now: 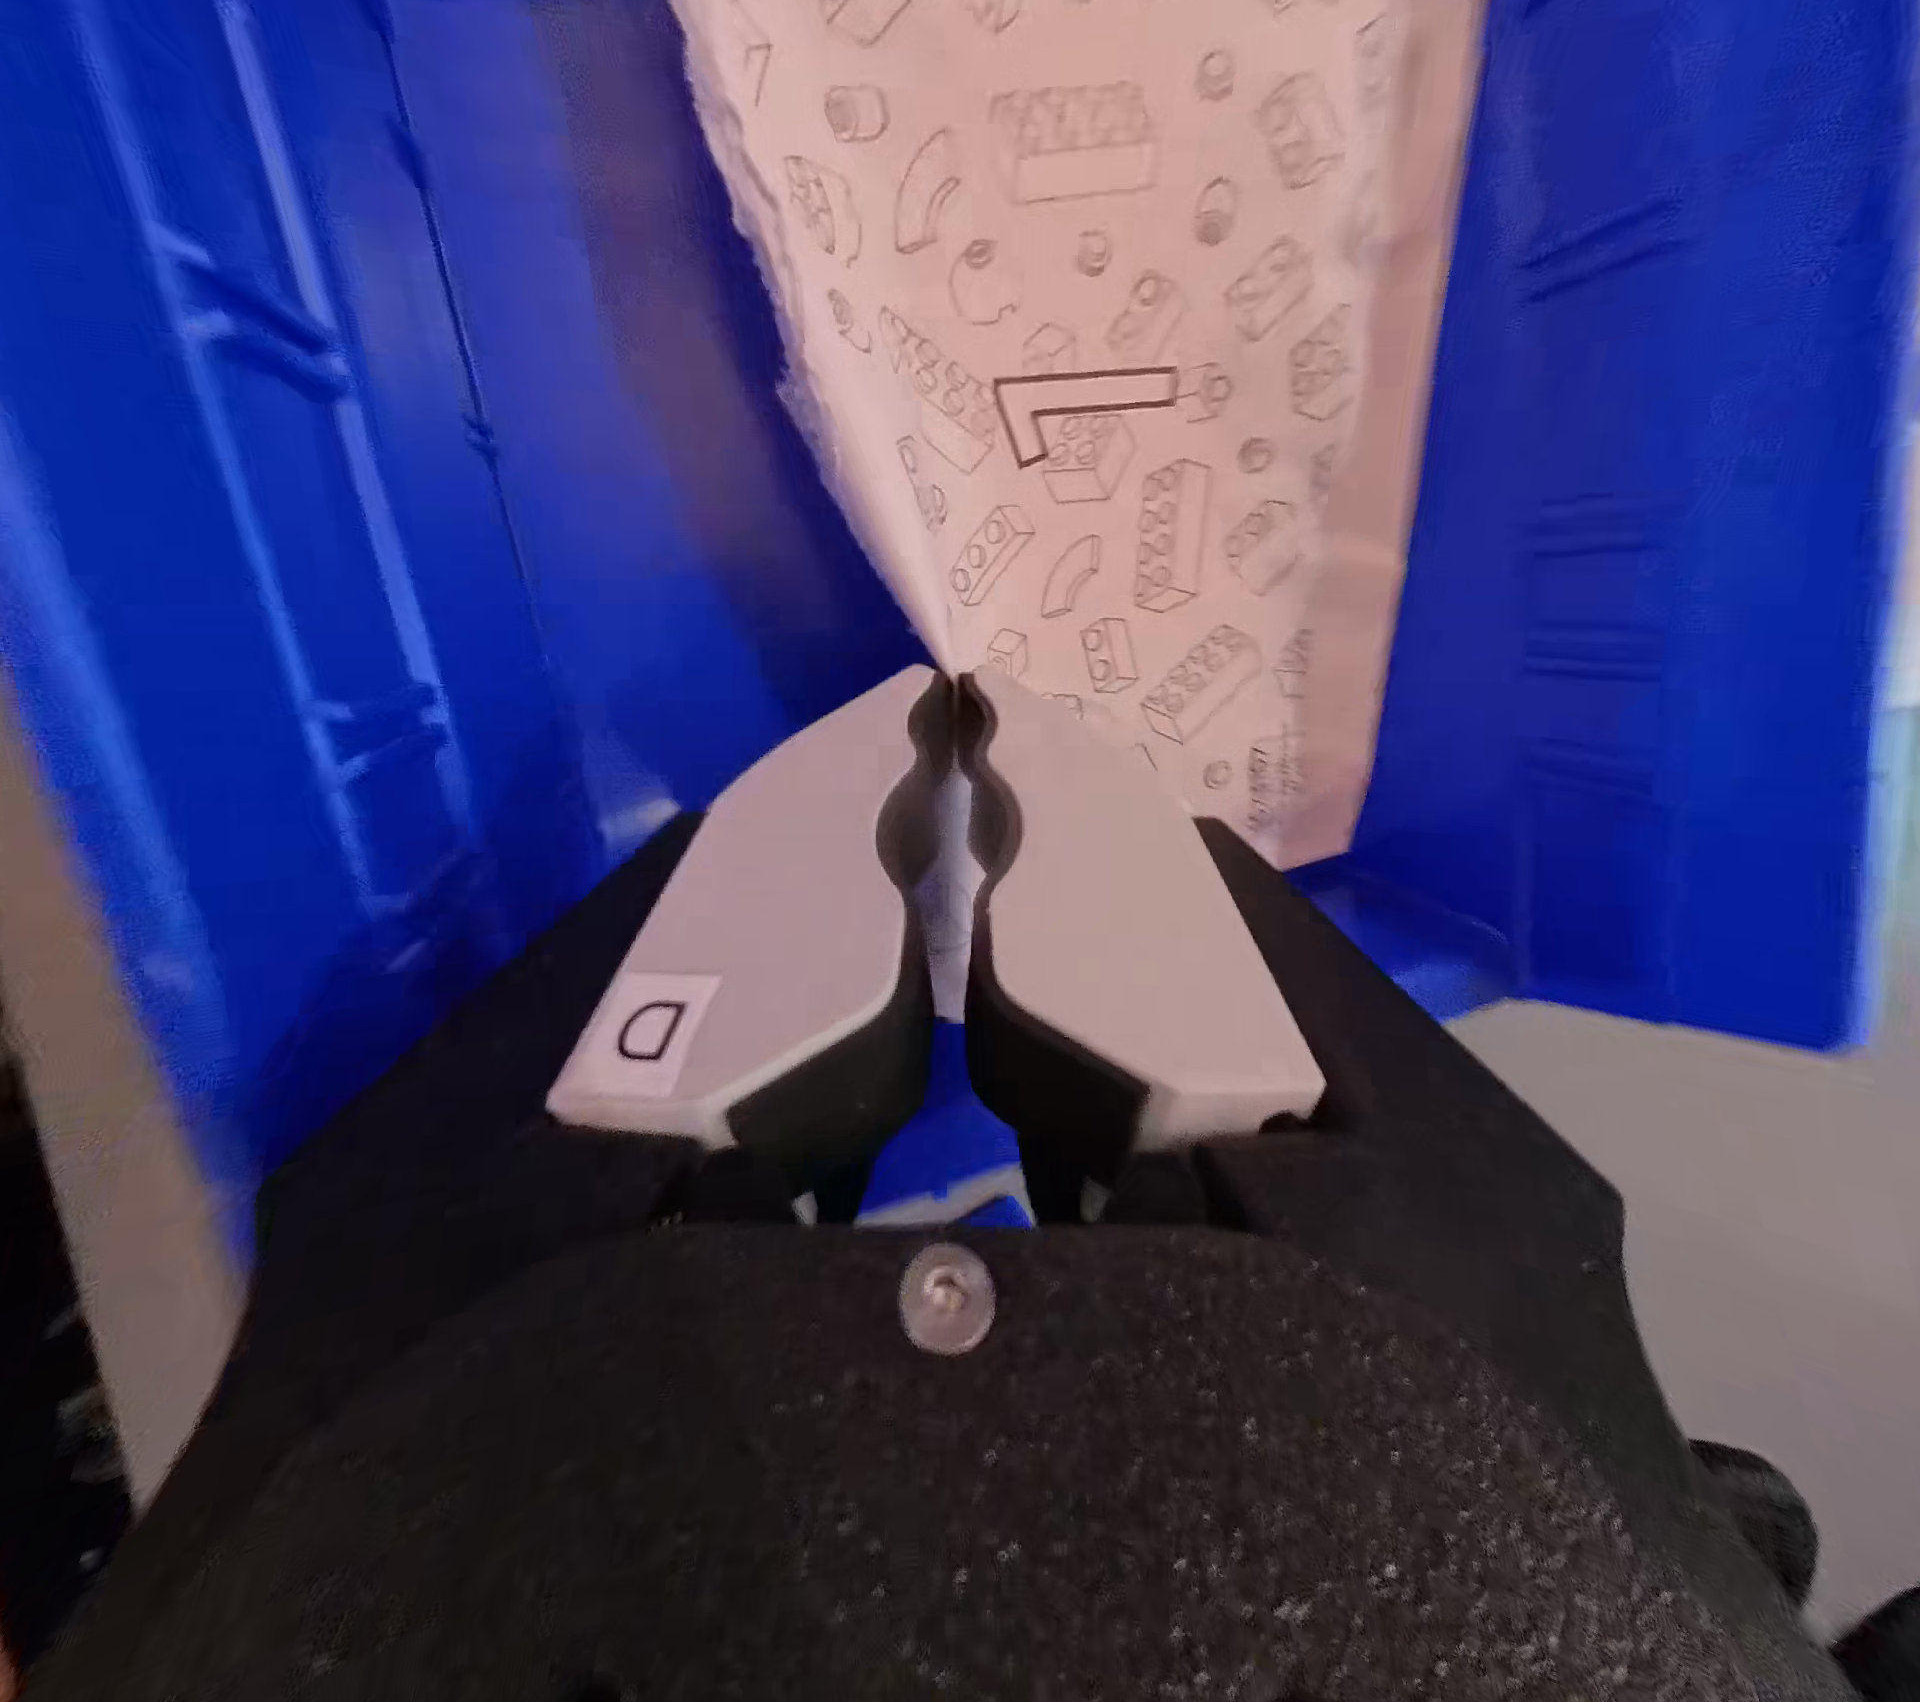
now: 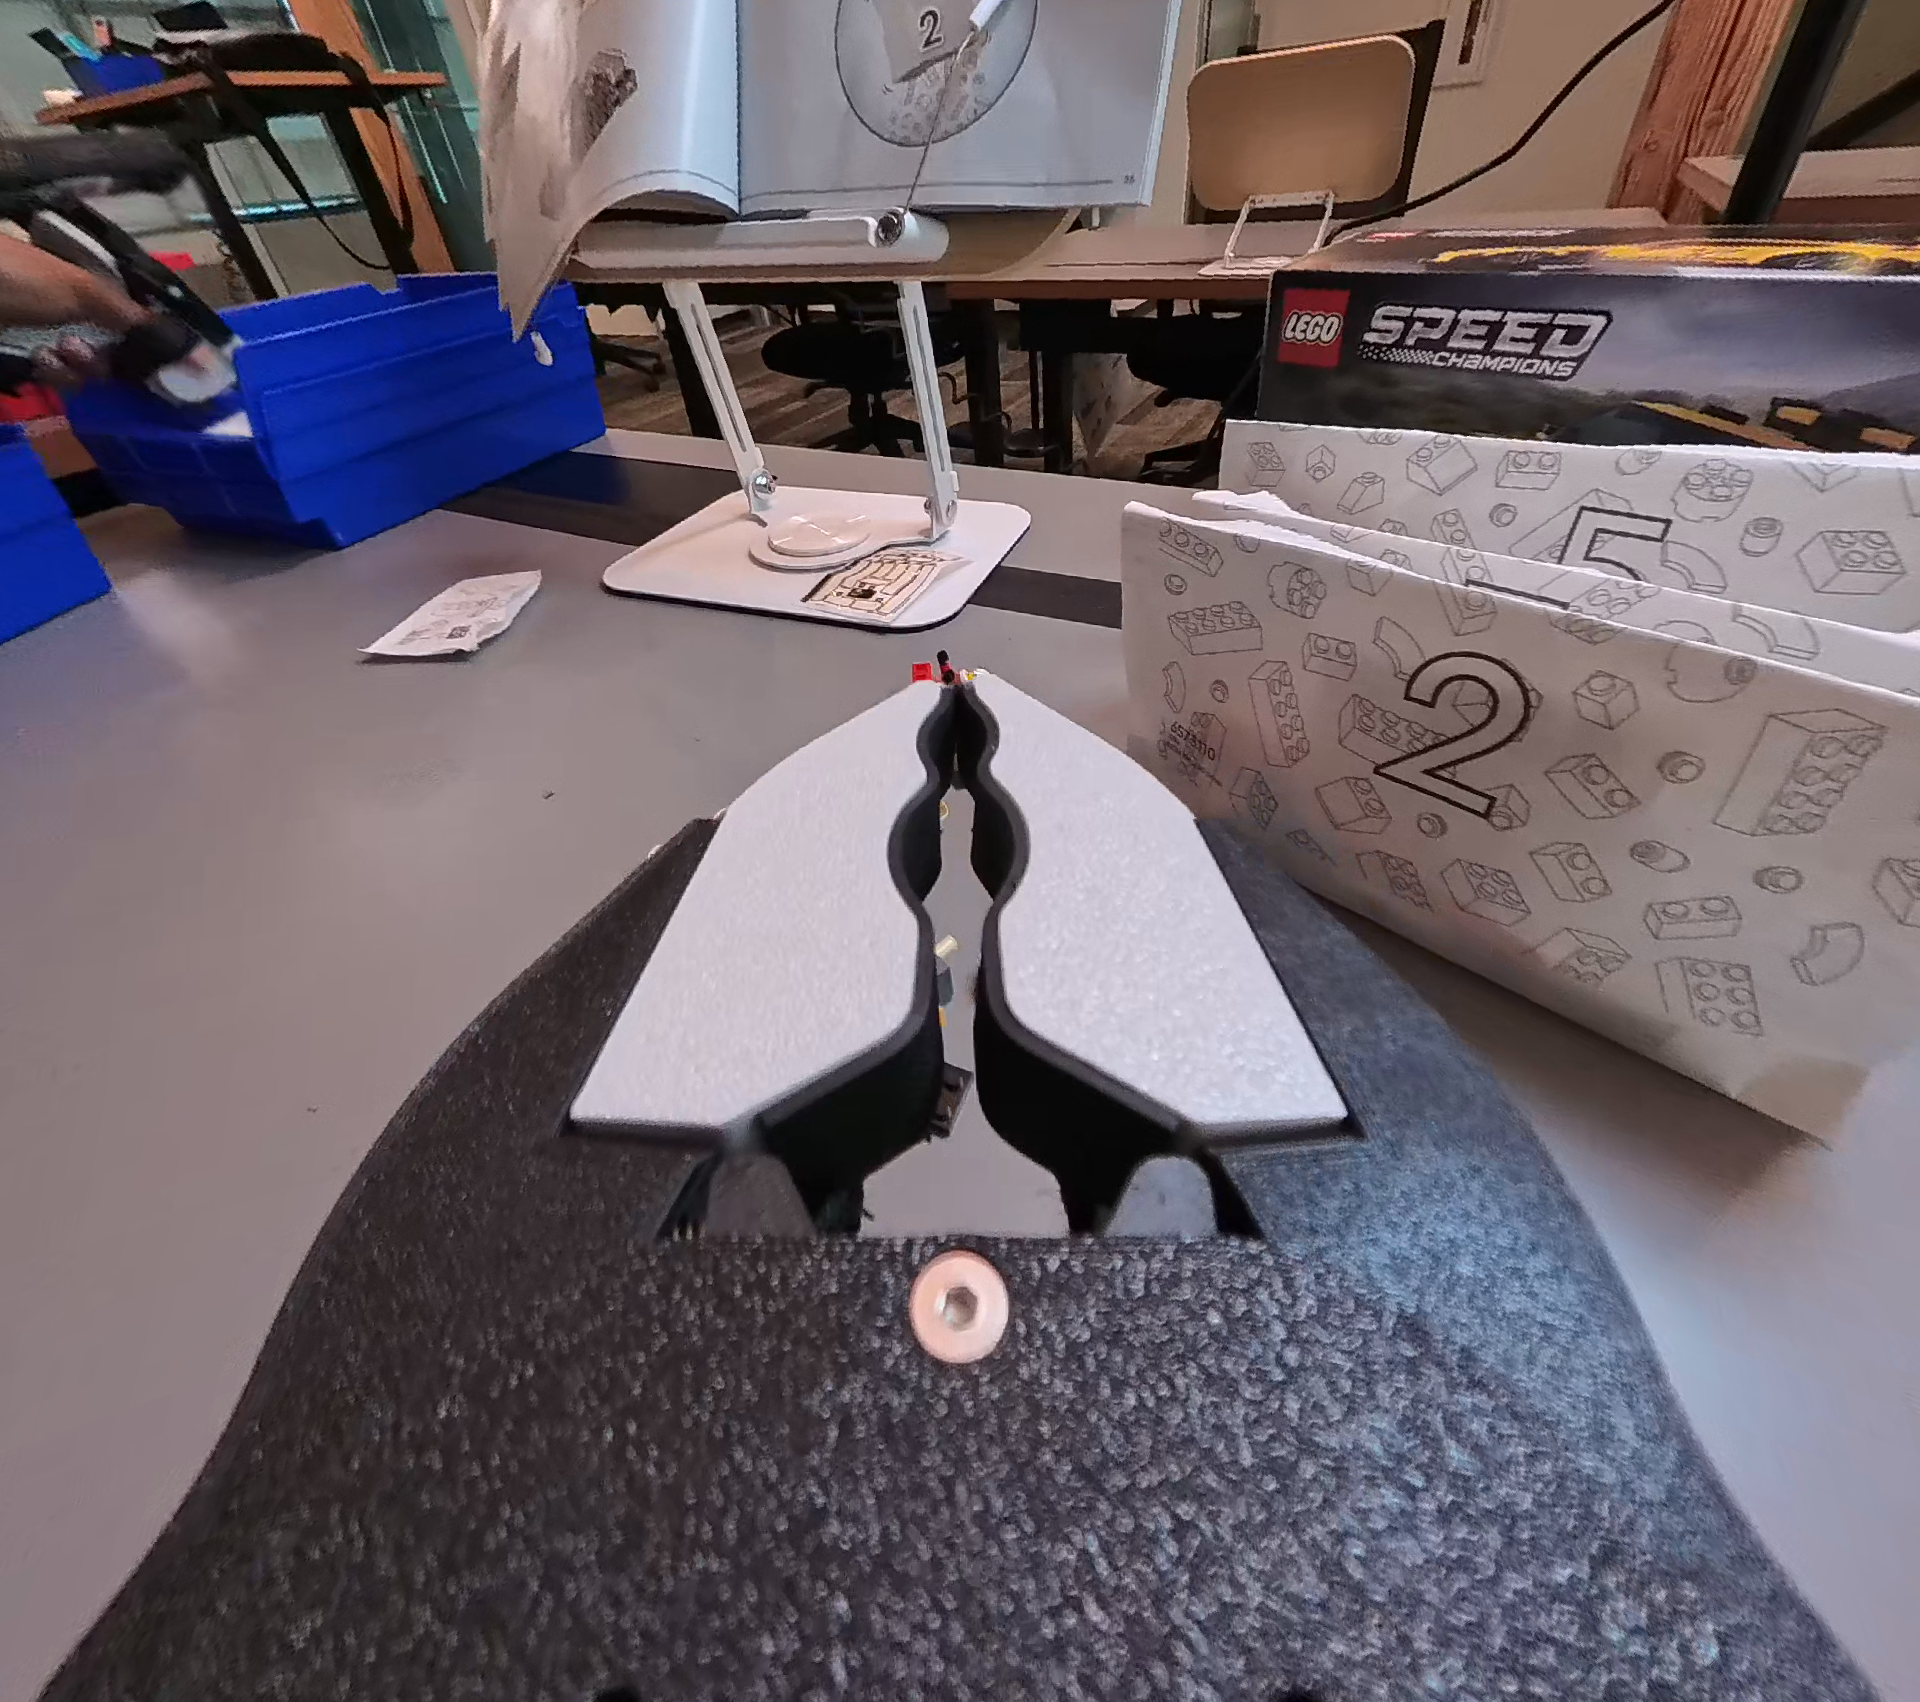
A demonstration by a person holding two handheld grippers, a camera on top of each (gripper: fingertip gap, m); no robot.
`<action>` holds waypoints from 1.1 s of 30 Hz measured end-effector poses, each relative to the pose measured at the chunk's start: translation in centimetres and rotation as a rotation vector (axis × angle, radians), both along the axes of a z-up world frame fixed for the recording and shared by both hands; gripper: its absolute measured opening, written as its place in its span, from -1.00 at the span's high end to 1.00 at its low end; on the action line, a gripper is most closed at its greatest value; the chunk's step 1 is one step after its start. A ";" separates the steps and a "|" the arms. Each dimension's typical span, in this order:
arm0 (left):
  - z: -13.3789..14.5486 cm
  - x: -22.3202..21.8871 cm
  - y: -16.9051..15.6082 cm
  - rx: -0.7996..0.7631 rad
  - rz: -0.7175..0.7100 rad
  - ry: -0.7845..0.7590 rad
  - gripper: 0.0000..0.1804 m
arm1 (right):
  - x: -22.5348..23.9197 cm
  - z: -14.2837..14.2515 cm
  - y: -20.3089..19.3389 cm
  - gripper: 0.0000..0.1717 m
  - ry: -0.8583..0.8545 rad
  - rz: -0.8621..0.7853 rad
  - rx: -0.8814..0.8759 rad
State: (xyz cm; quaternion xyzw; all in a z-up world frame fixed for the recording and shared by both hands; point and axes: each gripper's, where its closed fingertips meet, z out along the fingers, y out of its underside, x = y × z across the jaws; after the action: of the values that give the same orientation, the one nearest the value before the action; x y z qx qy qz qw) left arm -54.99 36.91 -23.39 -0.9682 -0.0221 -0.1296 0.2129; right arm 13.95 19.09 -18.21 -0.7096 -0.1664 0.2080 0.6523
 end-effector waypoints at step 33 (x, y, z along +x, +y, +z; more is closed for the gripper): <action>14.8 -1.6 -28.9 -0.025 -0.206 0.385 0.99 | 1.3 7.8 -5.0 1.00 0.036 0.013 0.231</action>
State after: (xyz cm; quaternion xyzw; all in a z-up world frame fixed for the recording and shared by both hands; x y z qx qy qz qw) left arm -56.61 8.01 -8.62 -0.9748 0.1164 0.0369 0.1866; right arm 15.21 14.08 -10.42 -0.6247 -0.1821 0.2047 0.7312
